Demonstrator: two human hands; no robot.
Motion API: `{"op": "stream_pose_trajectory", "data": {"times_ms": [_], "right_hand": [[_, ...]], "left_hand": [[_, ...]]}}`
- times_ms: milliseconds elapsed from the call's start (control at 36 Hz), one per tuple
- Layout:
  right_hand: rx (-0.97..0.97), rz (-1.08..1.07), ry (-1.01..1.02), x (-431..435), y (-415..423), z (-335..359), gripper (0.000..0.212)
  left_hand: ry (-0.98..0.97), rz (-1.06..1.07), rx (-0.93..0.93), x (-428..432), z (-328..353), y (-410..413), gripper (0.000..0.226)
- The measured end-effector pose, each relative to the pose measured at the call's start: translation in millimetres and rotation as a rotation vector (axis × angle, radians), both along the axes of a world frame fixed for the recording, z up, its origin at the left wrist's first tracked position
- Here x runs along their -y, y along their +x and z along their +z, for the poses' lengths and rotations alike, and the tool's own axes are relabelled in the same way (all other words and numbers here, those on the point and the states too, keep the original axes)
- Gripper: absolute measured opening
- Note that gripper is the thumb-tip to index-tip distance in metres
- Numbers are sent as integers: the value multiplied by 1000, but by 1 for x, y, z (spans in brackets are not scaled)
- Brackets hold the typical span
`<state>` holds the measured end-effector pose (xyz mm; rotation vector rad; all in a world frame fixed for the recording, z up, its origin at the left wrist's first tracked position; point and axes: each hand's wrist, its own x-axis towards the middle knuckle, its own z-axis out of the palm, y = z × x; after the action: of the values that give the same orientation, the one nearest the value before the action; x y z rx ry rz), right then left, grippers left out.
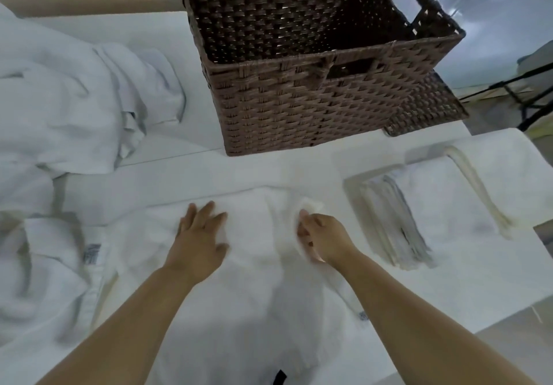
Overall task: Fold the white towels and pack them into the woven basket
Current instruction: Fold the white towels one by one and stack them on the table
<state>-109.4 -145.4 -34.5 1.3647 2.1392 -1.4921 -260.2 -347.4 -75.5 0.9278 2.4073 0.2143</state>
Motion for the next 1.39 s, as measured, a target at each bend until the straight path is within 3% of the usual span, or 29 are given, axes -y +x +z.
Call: {"op": "stream_pose_trajectory", "data": {"times_ms": [167, 278, 361, 417, 556, 722, 917, 1056, 1389], "right_hand": [[70, -217, 3, -12, -22, -6, 43], [143, -296, 7, -15, -32, -7, 25], [40, -355, 150, -25, -35, -7, 12], [-50, -393, 247, -38, -34, -4, 16], [-76, -200, 473, -69, -32, 8, 11], [57, 97, 621, -58, -24, 7, 23], [52, 279, 549, -20, 14, -1, 19], [9, 437, 521, 4, 56, -9, 16], [26, 837, 475, 22, 139, -25, 36]], "left_hand": [[-35, -13, -46, -4, 0, -1, 65], [-32, -9, -43, -7, -1, -3, 64], [-17, -2, -25, -7, -3, -5, 64], [-9, -8, -28, -6, -4, -8, 64], [32, -1, -14, -6, -6, -14, 62], [25, -4, -21, -5, -1, -15, 60], [58, 12, -98, 13, 16, 21, 49], [79, 44, -49, 31, 18, 77, 44], [-22, 45, -28, 70, 7, 193, 67]]}}
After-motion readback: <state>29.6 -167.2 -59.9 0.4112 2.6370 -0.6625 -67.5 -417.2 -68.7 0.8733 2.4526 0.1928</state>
